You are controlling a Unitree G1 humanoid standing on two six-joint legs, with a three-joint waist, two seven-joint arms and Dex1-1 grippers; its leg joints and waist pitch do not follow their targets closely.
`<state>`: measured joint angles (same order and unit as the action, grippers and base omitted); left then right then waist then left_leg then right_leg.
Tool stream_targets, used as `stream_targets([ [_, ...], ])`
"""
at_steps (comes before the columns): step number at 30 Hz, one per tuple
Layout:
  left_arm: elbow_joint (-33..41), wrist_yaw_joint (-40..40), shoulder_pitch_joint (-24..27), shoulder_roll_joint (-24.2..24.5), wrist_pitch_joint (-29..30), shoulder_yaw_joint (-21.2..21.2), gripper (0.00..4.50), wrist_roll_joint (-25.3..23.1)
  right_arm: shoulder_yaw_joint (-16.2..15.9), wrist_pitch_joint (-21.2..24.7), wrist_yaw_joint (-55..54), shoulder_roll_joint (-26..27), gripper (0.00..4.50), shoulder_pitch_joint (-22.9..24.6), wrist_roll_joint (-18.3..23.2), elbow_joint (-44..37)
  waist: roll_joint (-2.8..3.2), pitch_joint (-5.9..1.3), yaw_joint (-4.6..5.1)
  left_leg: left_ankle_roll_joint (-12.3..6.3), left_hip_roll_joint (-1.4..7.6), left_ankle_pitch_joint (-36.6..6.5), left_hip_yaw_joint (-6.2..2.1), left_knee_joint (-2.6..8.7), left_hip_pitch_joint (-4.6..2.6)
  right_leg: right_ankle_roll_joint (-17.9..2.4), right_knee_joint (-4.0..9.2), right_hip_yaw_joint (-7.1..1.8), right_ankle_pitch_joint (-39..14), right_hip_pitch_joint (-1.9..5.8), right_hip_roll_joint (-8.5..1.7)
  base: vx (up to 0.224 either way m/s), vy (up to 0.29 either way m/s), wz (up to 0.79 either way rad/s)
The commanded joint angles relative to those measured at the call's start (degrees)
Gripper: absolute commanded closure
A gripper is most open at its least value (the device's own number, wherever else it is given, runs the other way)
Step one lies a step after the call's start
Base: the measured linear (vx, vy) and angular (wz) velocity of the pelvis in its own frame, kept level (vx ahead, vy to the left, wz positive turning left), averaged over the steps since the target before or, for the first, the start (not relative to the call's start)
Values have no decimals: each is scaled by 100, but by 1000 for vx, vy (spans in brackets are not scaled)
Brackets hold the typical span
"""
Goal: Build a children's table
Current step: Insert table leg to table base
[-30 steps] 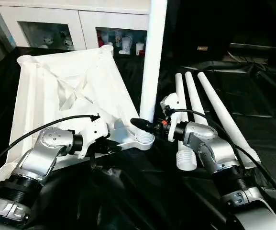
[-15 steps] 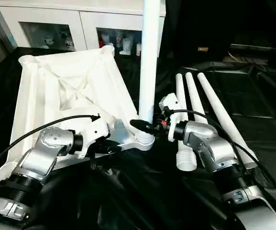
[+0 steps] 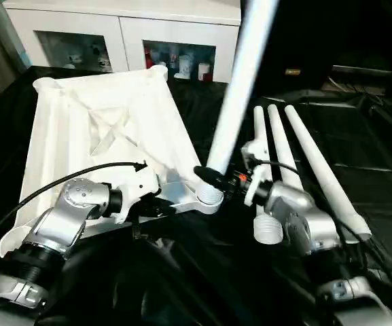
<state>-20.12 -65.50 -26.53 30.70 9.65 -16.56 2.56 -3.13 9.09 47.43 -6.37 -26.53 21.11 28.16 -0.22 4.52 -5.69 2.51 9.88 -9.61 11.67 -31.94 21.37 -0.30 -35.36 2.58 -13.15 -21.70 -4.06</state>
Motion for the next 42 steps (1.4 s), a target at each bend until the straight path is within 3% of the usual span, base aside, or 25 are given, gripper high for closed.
stream_targets([
  [1,-241,24,28,117,46,-19,450,-216,183,-72,-323,-140,258,367,-203,550,92,-287,-11,60,398,-1553,-209,411,-132,-1348,466,-306,-946,117,-512,0,0,0],
  [4,-277,61,0,115,15,-20,450,-226,229,-363,-338,-98,258,451,-218,566,128,-287,-29,85,401,-1589,-220,419,-131,-1330,464,-304,-917,115,-509,0,0,0],
  [6,-300,82,-19,112,-4,-24,450,-224,217,-561,-327,-98,258,500,-273,576,116,-281,-23,84,399,-1616,-218,424,-128,-1329,464,-301,-889,114,-501,0,0,0],
  [11,-359,126,-51,90,-54,-22,450,-218,272,-903,-309,-73,259,605,-291,612,119,-250,-38,105,409,-1882,-230,442,-147,-1245,532,-323,-1454,87,-533,0,0,0],
  [16,-425,133,-94,82,-96,-39,450,-222,210,-1179,-268,-83,259,678,-316,677,135,-249,-53,102,414,-1853,-233,456,-139,-1255,511,-316,-1250,82,-509,0,0,0],
  [18,-440,136,-102,78,-106,-44,450,-225,155,-1202,-258,-105,259,669,-363,697,116,-240,-52,95,411,-1889,-228,459,-137,-1256,518,-318,-1308,81,-511,0,0,0],
  [22,-407,119,-79,108,-134,-75,450,-216,-345,-1169,-98,-320,259,530,-812,697,96,-213,-53,108,412,-1941,-243,475,-133,-1133,556,-325,-1750,74,-533,0,0,0],
  [25,-375,107,-57,105,-133,-92,450,-203,-502,-1093,6,-378,259,396,-926,760,63,-203,-44,93,416,-1984,-249,480,-132,-1052,580,-338,-2014,65,-545,0,0,0],
  [37,-232,8,25,85,-117,-183,450,-174,-994,-917,517,-509,259,-147,-1215,1263,11,-141,24,83,421,-2137,-265,509,-121,-961,622,-346,-2443,19,-553,0,0,0],
  [42,-177,-64,27,102,-124,-238,450,-186,-1106,-906,716,-538,259,-221,-1256,1319,5,-108,44,109,423,-2377,-280,519,-162,-856,674,-363,-2871,-29,-569,0,0,0],
])
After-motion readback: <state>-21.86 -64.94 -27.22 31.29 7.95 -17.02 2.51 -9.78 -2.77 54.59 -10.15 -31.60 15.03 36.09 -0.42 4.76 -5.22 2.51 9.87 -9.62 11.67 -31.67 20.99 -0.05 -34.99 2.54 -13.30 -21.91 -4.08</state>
